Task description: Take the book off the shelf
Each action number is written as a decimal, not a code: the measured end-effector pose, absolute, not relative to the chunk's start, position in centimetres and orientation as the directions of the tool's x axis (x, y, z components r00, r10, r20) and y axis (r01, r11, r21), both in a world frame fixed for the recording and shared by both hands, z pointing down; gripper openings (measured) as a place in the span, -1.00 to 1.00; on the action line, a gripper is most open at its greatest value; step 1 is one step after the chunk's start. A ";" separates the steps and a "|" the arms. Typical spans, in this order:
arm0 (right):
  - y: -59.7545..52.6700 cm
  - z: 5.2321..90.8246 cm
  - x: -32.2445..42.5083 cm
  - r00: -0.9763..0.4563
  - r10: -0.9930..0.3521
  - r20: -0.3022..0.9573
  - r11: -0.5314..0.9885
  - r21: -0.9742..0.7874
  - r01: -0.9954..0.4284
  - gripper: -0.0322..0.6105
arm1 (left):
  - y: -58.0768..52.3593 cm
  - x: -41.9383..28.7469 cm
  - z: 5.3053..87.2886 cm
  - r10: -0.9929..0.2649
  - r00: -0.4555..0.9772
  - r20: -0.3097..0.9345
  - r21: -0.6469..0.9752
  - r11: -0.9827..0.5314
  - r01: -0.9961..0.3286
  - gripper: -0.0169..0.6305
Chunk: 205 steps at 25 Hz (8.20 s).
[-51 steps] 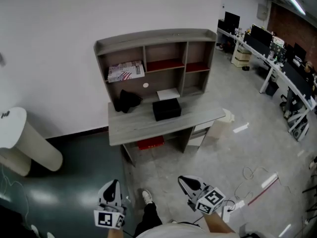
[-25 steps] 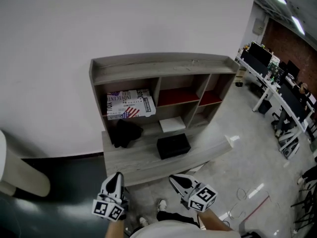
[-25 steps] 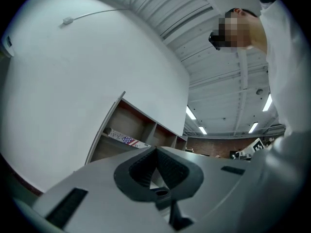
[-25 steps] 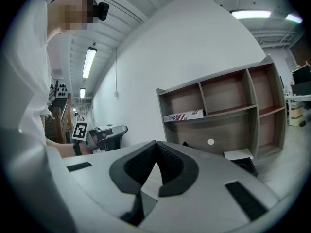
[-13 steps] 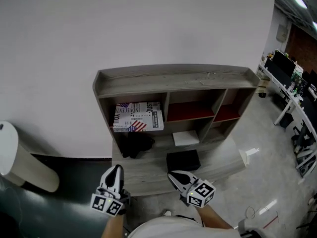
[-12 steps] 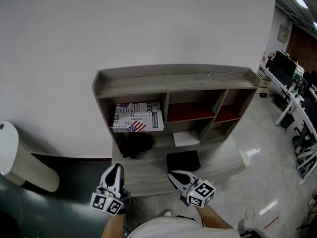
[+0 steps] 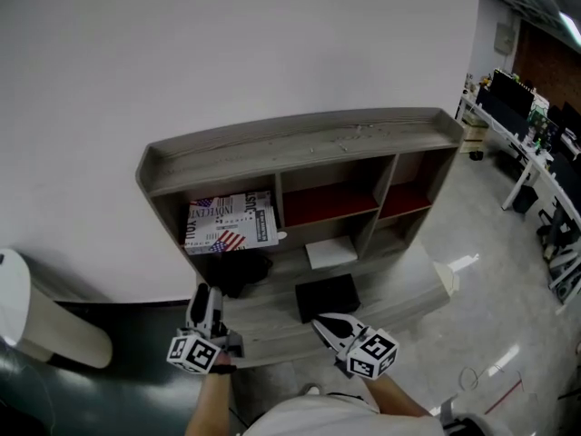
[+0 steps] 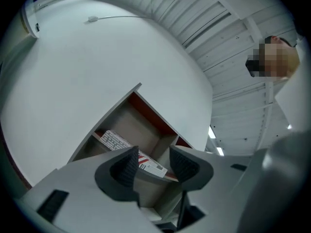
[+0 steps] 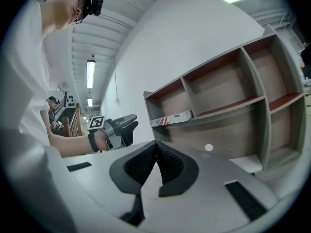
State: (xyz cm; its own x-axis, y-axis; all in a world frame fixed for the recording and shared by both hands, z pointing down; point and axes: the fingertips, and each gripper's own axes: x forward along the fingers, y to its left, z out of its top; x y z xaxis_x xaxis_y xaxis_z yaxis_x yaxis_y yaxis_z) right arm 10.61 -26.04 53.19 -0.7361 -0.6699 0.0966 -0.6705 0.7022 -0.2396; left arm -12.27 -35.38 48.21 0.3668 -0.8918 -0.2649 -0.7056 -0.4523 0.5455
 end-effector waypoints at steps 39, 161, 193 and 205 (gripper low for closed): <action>-24.6 53.6 13.0 -0.698 -0.709 0.101 0.663 -0.242 -0.708 -0.83 | -49.8 -9.5 53.0 -0.978 0.190 -0.084 0.932 -0.145 -0.333 0.40; -13.7 50.9 -2.1 -0.735 -0.667 0.120 0.723 -0.133 -0.678 -0.83 | -21.1 -25.2 43.3 -0.823 0.536 -0.189 0.232 -0.568 -0.790 -0.47; -16.3 48.1 5.4 -0.574 -0.816 0.074 0.567 -0.093 -0.818 -0.83 | -9.0 -34.9 48.5 -0.945 0.320 -0.070 0.162 -0.328 -0.931 -0.47; -18.8 46.5 6.6 -0.609 -0.791 0.063 0.605 -0.074 -0.793 -0.83 | -13.6 -30.6 43.9 -0.904 0.359 -0.234 0.199 -0.406 -0.892 -0.47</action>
State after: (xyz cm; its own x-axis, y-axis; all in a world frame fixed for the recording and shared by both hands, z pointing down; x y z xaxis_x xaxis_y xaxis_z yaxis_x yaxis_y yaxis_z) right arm 6.55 -18.82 46.50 -0.6088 -0.7908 0.0630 -0.7931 0.6046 -0.0743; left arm -30.59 -13.57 43.89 0.3589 -0.9037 -0.2335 -0.8922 -0.4057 0.1986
